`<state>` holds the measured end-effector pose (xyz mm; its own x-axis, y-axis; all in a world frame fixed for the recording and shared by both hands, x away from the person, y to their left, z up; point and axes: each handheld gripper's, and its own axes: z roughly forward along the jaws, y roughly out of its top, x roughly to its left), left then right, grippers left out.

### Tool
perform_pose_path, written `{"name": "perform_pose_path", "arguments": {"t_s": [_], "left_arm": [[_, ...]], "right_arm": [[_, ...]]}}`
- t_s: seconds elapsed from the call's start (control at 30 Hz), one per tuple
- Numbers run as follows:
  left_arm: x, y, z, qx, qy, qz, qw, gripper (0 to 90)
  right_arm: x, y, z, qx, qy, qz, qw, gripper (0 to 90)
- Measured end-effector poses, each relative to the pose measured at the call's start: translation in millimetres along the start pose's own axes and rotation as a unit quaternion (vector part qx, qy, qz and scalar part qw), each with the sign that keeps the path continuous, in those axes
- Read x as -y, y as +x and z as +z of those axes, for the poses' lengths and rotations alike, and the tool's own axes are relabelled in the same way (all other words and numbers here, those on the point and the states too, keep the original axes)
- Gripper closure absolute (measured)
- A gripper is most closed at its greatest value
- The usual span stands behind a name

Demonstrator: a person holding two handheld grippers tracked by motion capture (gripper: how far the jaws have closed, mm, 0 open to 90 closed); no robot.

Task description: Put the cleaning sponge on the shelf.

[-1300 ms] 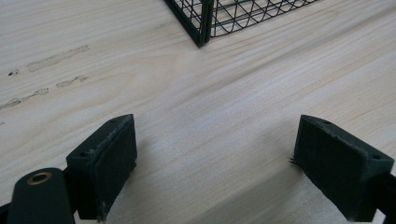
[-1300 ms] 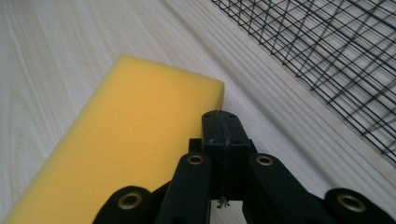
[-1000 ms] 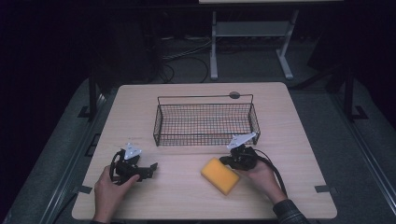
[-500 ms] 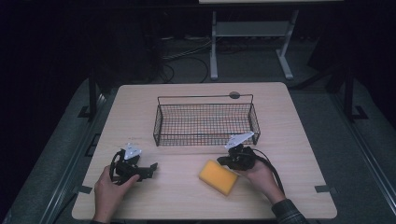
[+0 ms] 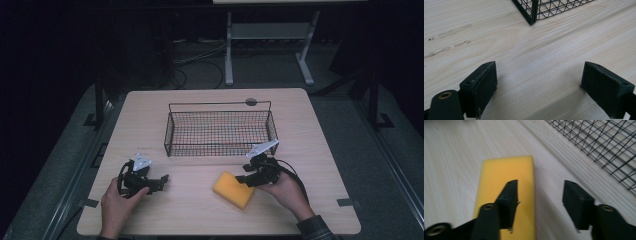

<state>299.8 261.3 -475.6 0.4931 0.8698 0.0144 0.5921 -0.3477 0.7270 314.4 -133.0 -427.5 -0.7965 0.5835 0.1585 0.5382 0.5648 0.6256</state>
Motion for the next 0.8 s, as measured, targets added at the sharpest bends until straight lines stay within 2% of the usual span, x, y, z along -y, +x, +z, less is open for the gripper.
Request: {"name": "perform_pose_path", "arguments": {"t_s": [0.1,0.17,0.23,0.53,0.8], "left_arm": [[0.0,0.0,0.0,0.0,0.0,0.0,1.0,12.4],[0.0,0.0,0.0,0.0,0.0,0.0,1.0,12.4],[0.0,0.0,0.0,0.0,0.0,0.0,1.0,12.5],[0.0,0.0,0.0,0.0,0.0,0.0,1.0,12.5],[0.0,-0.1,0.0,0.0,0.0,0.0,1.0,12.5]], "right_arm": [[-1.3,8.6,-0.1,0.003,0.019,0.002,0.9998,26.2],[-1.5,11.3,1.2,0.005,0.024,-0.001,0.9997,24.1],[-2.2,18.9,4.9,0.009,0.038,-0.014,0.9991,19.8],[-4.6,34.2,17.4,0.02,0.076,-0.037,0.9963,13.8],[-6.6,38.8,21.9,0.019,0.084,-0.042,0.9954,12.6]]}}
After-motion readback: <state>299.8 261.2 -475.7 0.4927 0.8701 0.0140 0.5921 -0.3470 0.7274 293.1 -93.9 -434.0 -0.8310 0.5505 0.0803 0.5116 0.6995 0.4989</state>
